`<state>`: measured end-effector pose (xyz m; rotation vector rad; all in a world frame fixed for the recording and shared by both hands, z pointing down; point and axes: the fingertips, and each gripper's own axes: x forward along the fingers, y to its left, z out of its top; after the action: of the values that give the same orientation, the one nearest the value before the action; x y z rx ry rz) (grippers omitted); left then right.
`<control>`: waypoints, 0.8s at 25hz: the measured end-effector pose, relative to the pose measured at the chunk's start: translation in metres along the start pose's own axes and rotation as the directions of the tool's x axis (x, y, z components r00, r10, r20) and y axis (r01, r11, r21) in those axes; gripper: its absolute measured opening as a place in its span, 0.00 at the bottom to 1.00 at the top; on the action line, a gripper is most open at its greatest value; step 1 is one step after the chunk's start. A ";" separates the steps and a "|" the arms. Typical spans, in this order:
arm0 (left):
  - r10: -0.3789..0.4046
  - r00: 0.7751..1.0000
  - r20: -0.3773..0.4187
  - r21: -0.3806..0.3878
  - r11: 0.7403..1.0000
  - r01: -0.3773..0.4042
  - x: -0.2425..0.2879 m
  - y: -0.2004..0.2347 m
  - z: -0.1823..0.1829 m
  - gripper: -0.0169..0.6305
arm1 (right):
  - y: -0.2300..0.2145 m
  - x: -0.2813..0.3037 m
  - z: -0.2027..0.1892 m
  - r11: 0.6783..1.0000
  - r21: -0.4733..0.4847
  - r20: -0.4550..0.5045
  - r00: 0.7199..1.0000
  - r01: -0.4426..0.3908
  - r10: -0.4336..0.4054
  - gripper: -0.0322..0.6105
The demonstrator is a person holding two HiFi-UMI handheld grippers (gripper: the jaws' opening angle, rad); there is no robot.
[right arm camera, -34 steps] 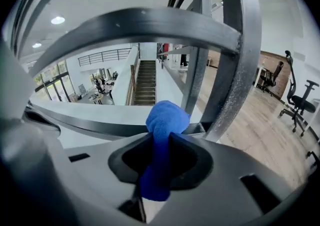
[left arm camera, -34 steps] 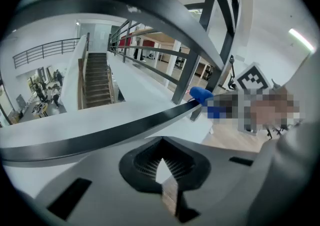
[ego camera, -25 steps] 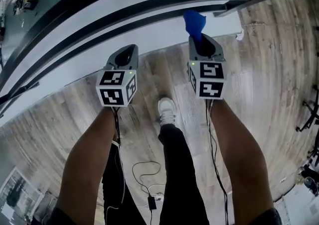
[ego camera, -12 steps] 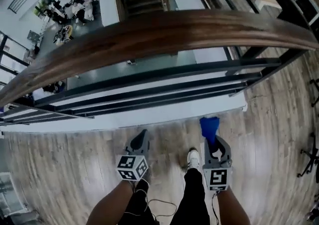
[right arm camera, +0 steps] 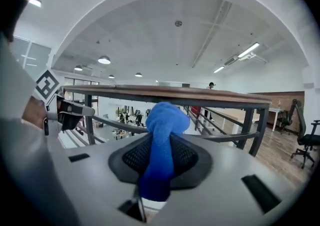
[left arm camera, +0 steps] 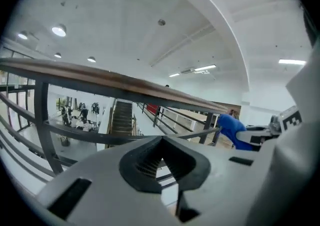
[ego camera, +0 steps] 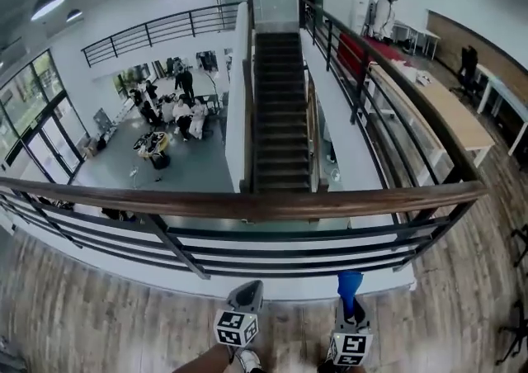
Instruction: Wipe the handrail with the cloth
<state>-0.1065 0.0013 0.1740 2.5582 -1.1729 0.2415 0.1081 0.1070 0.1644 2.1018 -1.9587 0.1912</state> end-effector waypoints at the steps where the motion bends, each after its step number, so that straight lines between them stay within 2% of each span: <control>1: 0.007 1.000 0.003 0.014 1.000 -0.007 -0.017 0.000 0.008 0.03 | 0.012 -0.009 0.012 0.999 0.034 0.014 1.000 -0.004 0.004 0.20; 4: 0.025 1.000 0.001 0.011 1.000 -0.025 -0.059 -0.004 0.025 0.03 | 0.044 -0.035 0.042 0.975 0.215 0.048 0.997 -0.061 0.052 0.20; 5: 0.031 0.999 0.011 0.007 1.000 -0.031 -0.072 -0.006 0.031 0.03 | 0.057 -0.044 0.051 0.968 0.237 0.061 0.995 -0.087 0.075 0.20; 9: 0.092 0.992 0.087 0.000 0.996 -0.092 -0.128 -0.022 0.046 0.03 | 0.094 -0.089 0.071 0.976 0.111 0.099 0.980 -0.185 0.174 0.20; 13: 0.133 0.978 0.162 0.002 0.991 -0.135 -0.163 -0.068 0.051 0.03 | 0.071 -0.129 0.076 0.981 -0.024 0.160 0.968 -0.192 0.193 0.20; 15: 0.141 0.974 0.176 -0.021 0.990 -0.140 -0.174 -0.093 0.048 0.03 | 0.053 -0.148 0.079 0.984 -0.046 0.181 0.967 -0.175 0.180 0.20; 20: 0.165 0.966 0.197 -0.026 0.986 -0.163 -0.194 -0.134 0.043 0.03 | 0.021 -0.185 0.076 0.986 -0.047 0.203 0.965 -0.158 0.164 0.20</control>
<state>-0.1298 0.2057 0.0507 2.5248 -1.4578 0.0170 0.0655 0.2622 0.0440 2.0133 -2.2381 -0.0277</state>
